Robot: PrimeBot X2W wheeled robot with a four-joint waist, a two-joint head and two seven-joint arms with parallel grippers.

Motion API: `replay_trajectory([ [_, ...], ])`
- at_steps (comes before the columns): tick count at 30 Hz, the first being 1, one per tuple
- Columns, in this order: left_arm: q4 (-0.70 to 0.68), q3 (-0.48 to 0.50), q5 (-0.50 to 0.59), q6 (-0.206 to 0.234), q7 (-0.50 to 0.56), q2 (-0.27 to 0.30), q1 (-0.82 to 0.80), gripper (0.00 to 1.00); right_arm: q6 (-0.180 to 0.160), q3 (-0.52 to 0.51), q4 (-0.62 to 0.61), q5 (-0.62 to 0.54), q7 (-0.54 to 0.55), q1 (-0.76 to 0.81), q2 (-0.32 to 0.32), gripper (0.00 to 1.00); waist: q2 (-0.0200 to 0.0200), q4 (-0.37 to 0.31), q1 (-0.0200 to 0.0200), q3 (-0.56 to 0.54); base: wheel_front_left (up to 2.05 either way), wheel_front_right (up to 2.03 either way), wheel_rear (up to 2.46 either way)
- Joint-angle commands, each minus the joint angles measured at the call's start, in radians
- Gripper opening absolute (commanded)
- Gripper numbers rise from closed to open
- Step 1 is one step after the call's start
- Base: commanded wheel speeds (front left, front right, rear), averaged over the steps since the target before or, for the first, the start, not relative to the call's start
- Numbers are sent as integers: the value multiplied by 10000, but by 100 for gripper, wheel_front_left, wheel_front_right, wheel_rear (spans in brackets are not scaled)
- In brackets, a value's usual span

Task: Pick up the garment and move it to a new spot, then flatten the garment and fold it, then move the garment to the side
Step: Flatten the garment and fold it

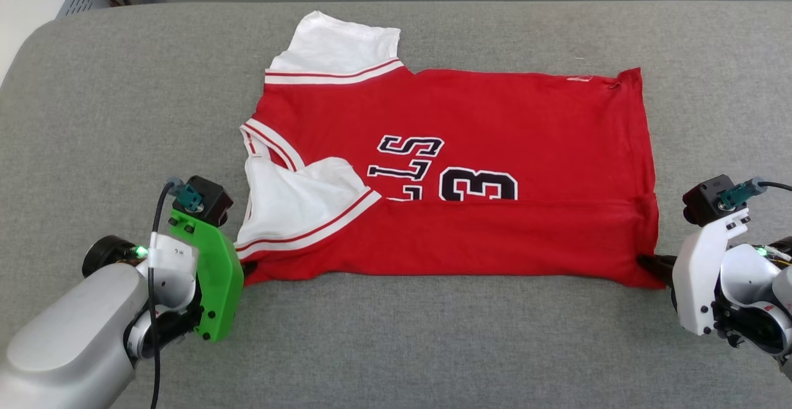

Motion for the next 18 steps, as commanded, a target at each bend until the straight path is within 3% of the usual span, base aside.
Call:
replay_trajectory([
  [1, -45, 68, -106, 79, -83, 136, 196, 0, 4, 91, -122, 134, -115, 191, -122, 0, 0, -73, 0, -391, 0, 0, 0],
  [3, -375, 108, -257, 153, -100, 425, 507, 0, 4, -118, -858, 430, -365, 602, -755, 0, 0, -80, 0, -853, 0, 0, 0],
  [9, -1353, 121, -409, 429, -24, 1026, 1063, 0, 4, -787, -1848, 810, -483, 1543, -1491, 0, 0, -64, 0, -1284, 0, 0, 0],
  [14, -2272, -64, -459, 758, 78, 1308, 1649, 0, 4, -1400, -2425, 970, -261, 2529, -1745, 0, 0, -37, 0, -1312, 0, 0, 0],
  [18, -2512, -185, -450, 1047, 10, 1343, 2040, 0, 4, -1859, -2454, 887, -40, 3089, -1565, 0, 0, -70, 0, -1020, 0, 0, 0],
])
